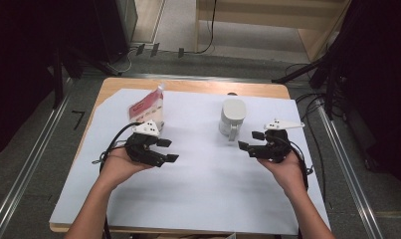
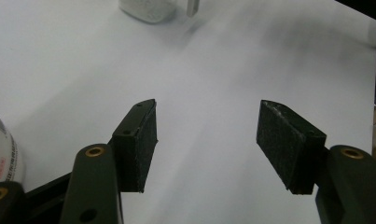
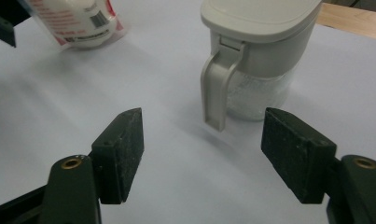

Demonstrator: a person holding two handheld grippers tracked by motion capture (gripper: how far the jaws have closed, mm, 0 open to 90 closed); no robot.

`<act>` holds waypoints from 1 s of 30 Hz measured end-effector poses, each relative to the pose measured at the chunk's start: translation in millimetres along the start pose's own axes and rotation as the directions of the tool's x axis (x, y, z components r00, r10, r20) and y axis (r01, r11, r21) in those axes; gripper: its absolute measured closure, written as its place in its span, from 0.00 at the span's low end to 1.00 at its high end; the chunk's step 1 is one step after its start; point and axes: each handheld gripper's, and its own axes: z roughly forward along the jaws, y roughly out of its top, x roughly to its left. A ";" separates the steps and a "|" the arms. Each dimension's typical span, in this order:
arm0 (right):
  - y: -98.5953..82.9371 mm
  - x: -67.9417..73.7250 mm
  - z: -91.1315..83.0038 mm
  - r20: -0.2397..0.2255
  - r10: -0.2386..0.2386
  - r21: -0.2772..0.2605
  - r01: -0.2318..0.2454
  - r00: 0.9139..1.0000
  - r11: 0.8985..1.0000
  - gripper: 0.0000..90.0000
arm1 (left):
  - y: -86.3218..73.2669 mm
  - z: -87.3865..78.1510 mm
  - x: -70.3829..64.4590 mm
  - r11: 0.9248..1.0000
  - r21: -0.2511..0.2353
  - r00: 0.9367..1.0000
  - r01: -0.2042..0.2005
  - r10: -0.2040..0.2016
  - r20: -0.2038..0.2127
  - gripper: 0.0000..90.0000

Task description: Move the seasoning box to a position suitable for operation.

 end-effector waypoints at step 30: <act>48.0 -0.8 61.6 0.195 0.130 -0.029 -0.126 0.972 0.992 0.14 | -1.1 10.1 -2.9 0.999 0.021 0.999 -0.026 0.025 0.041 0.43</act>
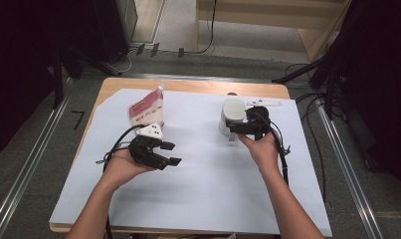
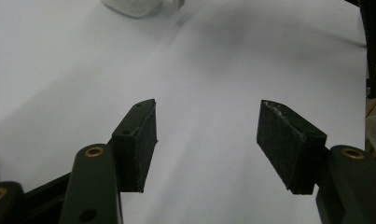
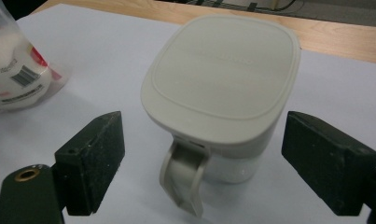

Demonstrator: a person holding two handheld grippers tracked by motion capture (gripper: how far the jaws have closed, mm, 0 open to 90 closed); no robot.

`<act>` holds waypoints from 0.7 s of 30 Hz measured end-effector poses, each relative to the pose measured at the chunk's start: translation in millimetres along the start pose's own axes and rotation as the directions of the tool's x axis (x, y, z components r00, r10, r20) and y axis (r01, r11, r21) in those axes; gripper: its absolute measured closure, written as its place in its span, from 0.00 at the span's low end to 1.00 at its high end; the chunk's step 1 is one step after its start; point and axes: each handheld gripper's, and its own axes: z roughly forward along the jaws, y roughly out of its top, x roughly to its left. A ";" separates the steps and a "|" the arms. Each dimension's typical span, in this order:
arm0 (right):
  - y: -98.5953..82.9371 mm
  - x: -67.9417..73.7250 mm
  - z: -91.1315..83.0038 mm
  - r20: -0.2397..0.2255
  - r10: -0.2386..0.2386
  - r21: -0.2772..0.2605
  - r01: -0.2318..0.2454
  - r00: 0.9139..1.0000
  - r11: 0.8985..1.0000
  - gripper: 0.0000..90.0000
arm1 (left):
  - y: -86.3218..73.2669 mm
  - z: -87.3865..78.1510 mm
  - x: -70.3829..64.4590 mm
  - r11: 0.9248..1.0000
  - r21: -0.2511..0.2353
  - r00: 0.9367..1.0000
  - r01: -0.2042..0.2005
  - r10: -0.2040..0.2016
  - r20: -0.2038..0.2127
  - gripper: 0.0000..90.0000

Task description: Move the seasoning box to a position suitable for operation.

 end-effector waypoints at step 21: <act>1.7 12.5 42.2 0.187 0.087 -0.049 -0.080 0.978 0.996 0.09 | 2.0 -2.2 -2.2 1.000 -0.017 1.000 0.003 -0.003 0.012 0.43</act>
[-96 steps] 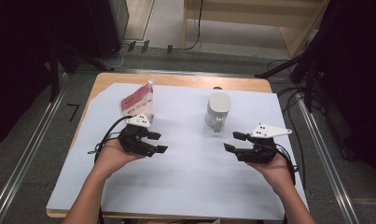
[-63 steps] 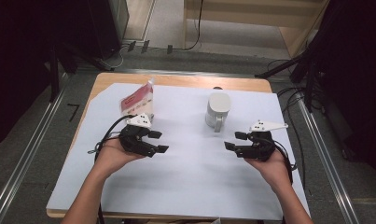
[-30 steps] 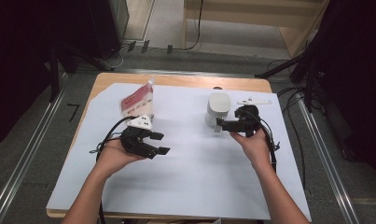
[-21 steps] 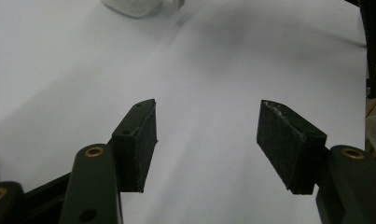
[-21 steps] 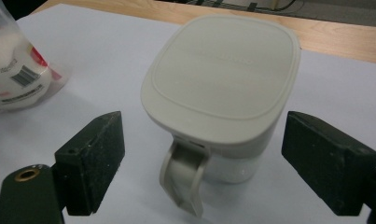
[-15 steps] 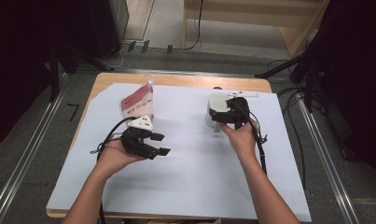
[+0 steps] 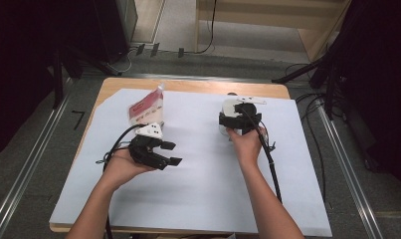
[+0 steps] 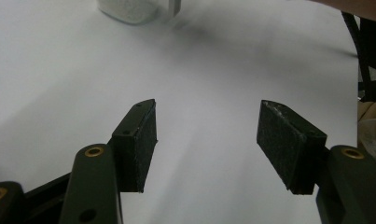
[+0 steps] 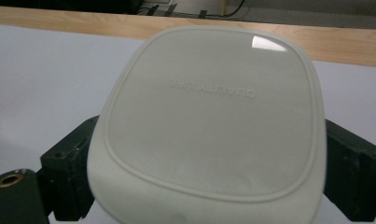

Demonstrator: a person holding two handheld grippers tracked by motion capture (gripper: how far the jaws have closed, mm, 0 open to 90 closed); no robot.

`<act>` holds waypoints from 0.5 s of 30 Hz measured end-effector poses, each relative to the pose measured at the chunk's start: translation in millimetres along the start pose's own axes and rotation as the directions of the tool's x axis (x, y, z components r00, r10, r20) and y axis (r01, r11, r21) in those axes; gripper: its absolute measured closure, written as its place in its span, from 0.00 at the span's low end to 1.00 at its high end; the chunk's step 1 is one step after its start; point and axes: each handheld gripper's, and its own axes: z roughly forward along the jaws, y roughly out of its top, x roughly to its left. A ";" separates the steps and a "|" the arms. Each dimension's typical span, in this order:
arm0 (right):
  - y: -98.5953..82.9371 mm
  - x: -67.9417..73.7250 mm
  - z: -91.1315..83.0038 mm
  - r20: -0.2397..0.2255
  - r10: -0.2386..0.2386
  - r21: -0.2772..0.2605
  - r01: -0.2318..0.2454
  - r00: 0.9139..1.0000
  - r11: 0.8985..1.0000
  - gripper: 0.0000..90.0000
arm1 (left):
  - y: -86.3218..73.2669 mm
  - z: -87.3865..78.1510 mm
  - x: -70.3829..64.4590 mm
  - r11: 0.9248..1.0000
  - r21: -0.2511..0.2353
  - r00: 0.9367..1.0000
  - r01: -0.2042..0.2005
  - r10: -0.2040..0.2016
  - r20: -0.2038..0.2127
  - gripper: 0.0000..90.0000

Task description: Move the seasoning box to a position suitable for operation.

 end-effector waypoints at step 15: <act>-5.0 6.8 17.7 0.070 0.068 -0.019 -0.066 0.995 0.998 0.07 | 1.3 2.6 -0.3 1.000 0.015 1.000 -0.010 0.010 0.002 0.43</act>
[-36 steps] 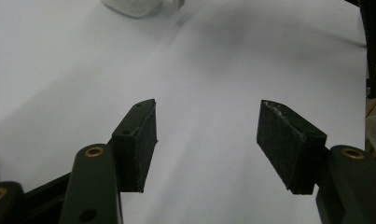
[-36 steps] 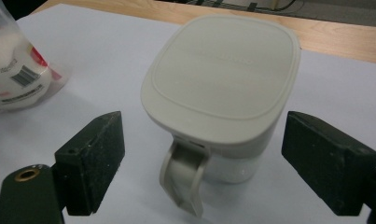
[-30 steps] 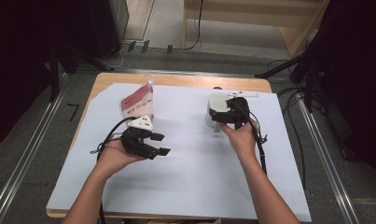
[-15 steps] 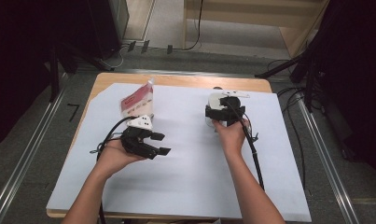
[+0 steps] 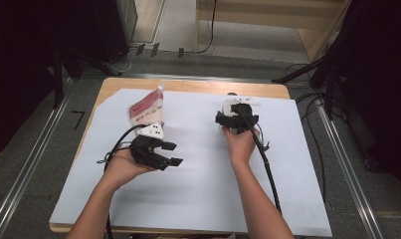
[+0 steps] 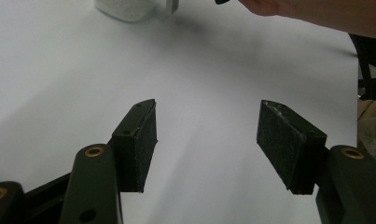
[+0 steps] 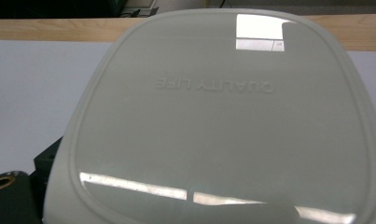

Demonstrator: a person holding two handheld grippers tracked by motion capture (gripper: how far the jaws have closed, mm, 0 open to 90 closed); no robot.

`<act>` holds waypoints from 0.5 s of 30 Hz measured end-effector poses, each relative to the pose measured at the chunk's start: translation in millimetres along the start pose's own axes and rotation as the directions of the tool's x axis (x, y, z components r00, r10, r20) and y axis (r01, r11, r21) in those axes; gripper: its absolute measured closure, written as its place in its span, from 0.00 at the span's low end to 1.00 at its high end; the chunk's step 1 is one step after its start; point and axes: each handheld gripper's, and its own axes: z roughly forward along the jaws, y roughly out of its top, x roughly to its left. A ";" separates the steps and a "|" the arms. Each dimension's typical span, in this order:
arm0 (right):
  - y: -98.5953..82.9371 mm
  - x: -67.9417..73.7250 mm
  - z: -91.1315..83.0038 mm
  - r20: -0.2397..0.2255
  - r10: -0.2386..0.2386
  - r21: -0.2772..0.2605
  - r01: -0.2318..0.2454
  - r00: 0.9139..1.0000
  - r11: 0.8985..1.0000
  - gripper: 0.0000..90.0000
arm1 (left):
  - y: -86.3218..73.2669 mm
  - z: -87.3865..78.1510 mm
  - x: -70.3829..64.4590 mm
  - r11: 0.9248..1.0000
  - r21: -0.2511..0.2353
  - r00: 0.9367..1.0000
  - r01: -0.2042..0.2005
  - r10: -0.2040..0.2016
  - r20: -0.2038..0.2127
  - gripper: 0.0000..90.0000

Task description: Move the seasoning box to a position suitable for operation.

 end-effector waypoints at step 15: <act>0.2 -3.4 -7.5 -0.011 -0.120 0.008 0.120 0.993 0.993 0.17 | -0.5 -0.7 0.8 1.000 0.002 1.000 0.006 -0.006 0.002 0.43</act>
